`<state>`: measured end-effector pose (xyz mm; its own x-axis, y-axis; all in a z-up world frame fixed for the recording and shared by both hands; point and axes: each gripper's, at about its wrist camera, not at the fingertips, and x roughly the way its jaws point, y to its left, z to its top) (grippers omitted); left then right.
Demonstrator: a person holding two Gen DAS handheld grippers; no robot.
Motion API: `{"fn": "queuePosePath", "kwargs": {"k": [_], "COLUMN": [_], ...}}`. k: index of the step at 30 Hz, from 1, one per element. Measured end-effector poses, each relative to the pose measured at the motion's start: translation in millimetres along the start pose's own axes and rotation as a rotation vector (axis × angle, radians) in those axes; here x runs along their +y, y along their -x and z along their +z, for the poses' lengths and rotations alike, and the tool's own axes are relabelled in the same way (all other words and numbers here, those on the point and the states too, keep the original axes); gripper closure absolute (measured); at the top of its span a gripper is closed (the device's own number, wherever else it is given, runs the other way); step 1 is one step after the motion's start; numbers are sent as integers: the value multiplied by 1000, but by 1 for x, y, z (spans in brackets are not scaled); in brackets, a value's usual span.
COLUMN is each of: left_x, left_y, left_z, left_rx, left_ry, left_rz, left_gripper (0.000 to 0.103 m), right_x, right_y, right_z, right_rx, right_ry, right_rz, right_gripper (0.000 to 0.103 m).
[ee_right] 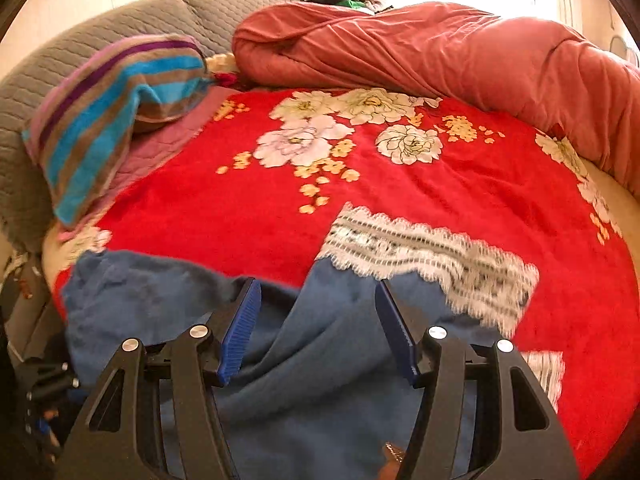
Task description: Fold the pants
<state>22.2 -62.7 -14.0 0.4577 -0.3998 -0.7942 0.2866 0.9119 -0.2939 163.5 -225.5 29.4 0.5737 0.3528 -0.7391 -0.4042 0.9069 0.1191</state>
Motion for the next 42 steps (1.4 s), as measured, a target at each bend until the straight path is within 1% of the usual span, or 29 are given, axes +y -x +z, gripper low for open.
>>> {"fn": "queuePosePath", "kwargs": {"k": [2, 5, 8, 10, 11, 13, 15, 18, 19, 20, 21, 22, 23, 26, 29, 31, 35, 37, 40, 41, 42], "left_x": [-1, -1, -2, -2, -1, 0, 0, 0, 0, 1, 2, 3, 3, 6, 9, 11, 13, 13, 12, 11, 9], "left_y": [-11, -28, -38, -39, -39, -39, -38, -37, -37, -37, -37, -37, -36, -36, -33, -33, -31, -30, -28, -27, -24], "left_z": [7, 17, 24, 25, 24, 23, 20, 19, 19, 19, 20, 20, 19, 18, 17, 18, 17, 17, 17, 17, 17], "left_rx": [20, 56, 59, 53, 50, 44, 41, 43, 43, 42, 42, 41, 40, 39, 37, 37, 31, 27, 21, 16, 5], "left_ry": [1, 8, 20, 35, 41, 44, 40, 35, 39, 42, 44, 45, 43, 40, 45, 49, 53, 54, 57, 49, 36], "left_rz": [-6, -22, -21, -29, -33, -21, -26, -32, -36, -40, -43, -45, -46, -48, -51, -55, -54, -49, -42, -29, -5], "left_gripper": [54, 55, 57, 63, 65, 76, 76, 76, 76, 76, 76, 76, 76, 76, 76, 76, 76, 75, 75, 75, 77], "right_x": [-1, -1, -2, 1, 3, 6, 7, 3, 0, -4, -10, -16, -21, -33, -47, -58, -87, -97, -108, -111, -113], "right_y": [-13, -34, -53, -62, -69, -77, -87, -101, -105, -108, -110, -108, -103, -76, -41, -22, 25, 45, 68, 78, 85], "right_z": [5, 12, 18, 22, 25, 29, 34, 38, 38, 38, 36, 34, 33, 29, 20, 11, -14, -26, -45, -53, -58], "right_rx": [20, 56, 93, 102, 110, 118, 127, 128, 123, 118, 117, 108, 92, 20, -41, -58, -104, -120, -118, -114, -114], "right_ry": [-3, 6, 2, 13, 27, 43, 44, 36, 35, 29, 12, -8, -27, -59, -106, -145, -235, -272, -306, -316, -324], "right_rz": [13, -8, -23, -37, -59, -84, -94, -141, -155, -166, -177, -167, -156, -152, -118, -93, -87, -82, -81, -82, -82], "right_gripper": [45, 45, 45, 45, 45, 45, 45, 45, 50, 71, 79, 83, 91, 94, 94, 94, 94, 94, 94, 94, 94]}}
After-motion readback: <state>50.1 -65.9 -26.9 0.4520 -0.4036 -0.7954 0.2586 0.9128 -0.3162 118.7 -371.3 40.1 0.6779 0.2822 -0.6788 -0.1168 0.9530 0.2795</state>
